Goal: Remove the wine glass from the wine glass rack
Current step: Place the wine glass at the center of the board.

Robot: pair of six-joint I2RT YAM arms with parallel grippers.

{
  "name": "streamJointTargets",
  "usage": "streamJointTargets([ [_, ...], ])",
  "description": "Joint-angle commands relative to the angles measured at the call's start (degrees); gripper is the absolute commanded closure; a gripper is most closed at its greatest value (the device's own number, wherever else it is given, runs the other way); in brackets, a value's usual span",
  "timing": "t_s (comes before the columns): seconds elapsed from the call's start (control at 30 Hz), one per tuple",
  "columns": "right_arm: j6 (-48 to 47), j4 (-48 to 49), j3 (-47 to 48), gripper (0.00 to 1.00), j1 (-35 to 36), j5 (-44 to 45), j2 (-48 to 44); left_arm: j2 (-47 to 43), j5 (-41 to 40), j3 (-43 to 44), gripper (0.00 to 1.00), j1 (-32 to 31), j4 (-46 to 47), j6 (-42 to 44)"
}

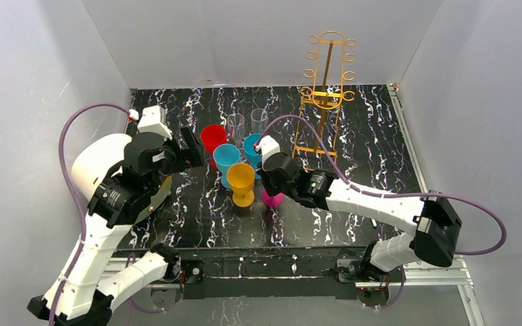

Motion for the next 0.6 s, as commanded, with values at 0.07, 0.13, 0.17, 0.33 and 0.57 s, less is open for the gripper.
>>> streamJointTargets([
  [0.07, -1.5, 1.6, 4.7, 0.99, 0.4, 1.1, 2.5, -2.3, -4.9, -0.8, 0.02, 0.3, -0.5, -0.6],
  [0.13, -2.1, 1.4, 5.3, 0.99, 0.4, 1.2, 3.1, -2.3, -4.5, -0.9, 0.02, 0.3, -0.5, -0.3],
  [0.17, -2.3, 1.4, 5.5, 0.99, 0.5, 0.9, 3.2, -2.3, -4.3, -0.8, 0.02, 0.3, -0.3, -0.2],
  [0.33, -3.2, 0.6, 6.1, 0.96, 0.3, 1.5, 4.0, -1.9, -3.8, -0.5, 0.02, 0.3, 0.0, 0.3],
  [0.57, -3.3, -0.6, 6.4, 0.88, 0.4, 1.4, 4.2, -2.2, -3.7, -0.8, 0.02, 0.3, -0.1, 0.5],
])
